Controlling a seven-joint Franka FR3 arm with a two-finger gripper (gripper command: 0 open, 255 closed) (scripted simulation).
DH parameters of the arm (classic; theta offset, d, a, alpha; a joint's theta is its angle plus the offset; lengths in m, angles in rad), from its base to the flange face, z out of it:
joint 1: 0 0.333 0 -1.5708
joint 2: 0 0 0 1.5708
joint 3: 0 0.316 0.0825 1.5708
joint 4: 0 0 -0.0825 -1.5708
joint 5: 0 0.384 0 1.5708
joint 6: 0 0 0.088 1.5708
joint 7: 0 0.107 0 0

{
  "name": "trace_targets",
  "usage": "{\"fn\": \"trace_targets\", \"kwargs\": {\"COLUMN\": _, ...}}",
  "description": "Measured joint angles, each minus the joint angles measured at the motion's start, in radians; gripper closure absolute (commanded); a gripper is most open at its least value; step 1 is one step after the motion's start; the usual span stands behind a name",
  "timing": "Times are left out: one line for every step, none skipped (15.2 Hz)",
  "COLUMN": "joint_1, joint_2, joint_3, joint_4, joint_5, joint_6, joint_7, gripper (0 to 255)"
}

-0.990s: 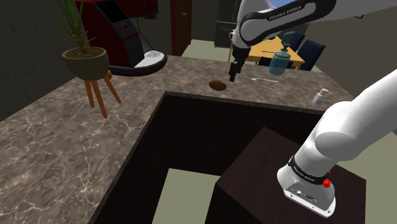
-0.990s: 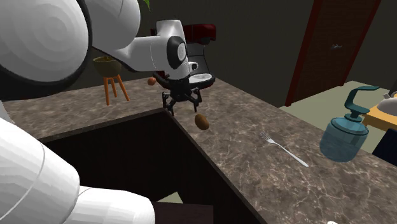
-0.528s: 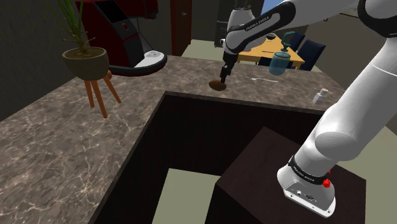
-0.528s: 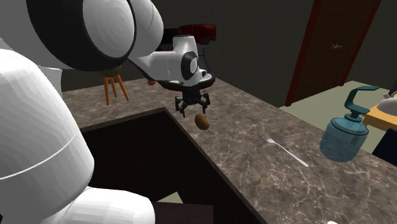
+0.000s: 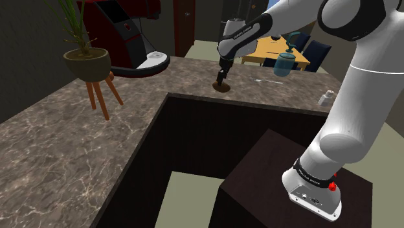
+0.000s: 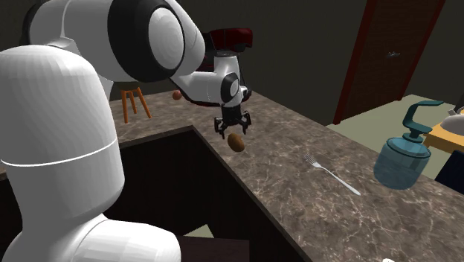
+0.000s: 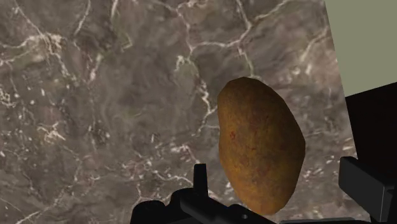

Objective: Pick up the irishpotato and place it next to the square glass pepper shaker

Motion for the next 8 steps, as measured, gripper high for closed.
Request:
{"fn": "trace_targets", "kwargs": {"joint_1": -0.001, "joint_2": 0.012, "joint_3": 0.001, "joint_4": 0.0, "joint_5": 0.004, "joint_6": 0.012, "joint_7": -0.002, "gripper": 0}}
{"fn": "trace_targets", "kwargs": {"joint_1": -0.003, "joint_2": 0.022, "joint_3": 0.002, "joint_4": -0.002, "joint_5": 0.008, "joint_6": 0.024, "joint_7": -0.006, "gripper": 0}}
{"fn": "trace_targets", "kwargs": {"joint_1": -0.005, "joint_2": 0.033, "joint_3": 0.002, "joint_4": -0.007, "joint_5": 0.011, "joint_6": 0.04, "joint_7": -0.009, "gripper": 0}}
{"fn": "trace_targets", "kwargs": {"joint_1": -0.006, "joint_2": 0.043, "joint_3": 0.003, "joint_4": -0.009, "joint_5": 0.015, "joint_6": 0.051, "joint_7": -0.011, "gripper": 0}}
{"fn": "trace_targets", "kwargs": {"joint_1": -0.006, "joint_2": 0.051, "joint_3": 0.004, "joint_4": -0.009, "joint_5": 0.017, "joint_6": 0.06, "joint_7": -0.012, "gripper": 0}}
{"fn": "trace_targets", "kwargs": {"joint_1": -0.007, "joint_2": 0.054, "joint_3": 0.005, "joint_4": -0.01, "joint_5": 0.018, "joint_6": 0.064, "joint_7": -0.013, "gripper": 0}}
{"fn": "trace_targets", "kwargs": {"joint_1": -0.007, "joint_2": 0.056, "joint_3": 0.005, "joint_4": -0.01, "joint_5": 0.019, "joint_6": 0.066, "joint_7": -0.013, "gripper": 0}}
{"fn": "trace_targets", "kwargs": {"joint_1": -0.007, "joint_2": 0.057, "joint_3": 0.005, "joint_4": -0.01, "joint_5": 0.019, "joint_6": 0.067, "joint_7": -0.013, "gripper": 0}}
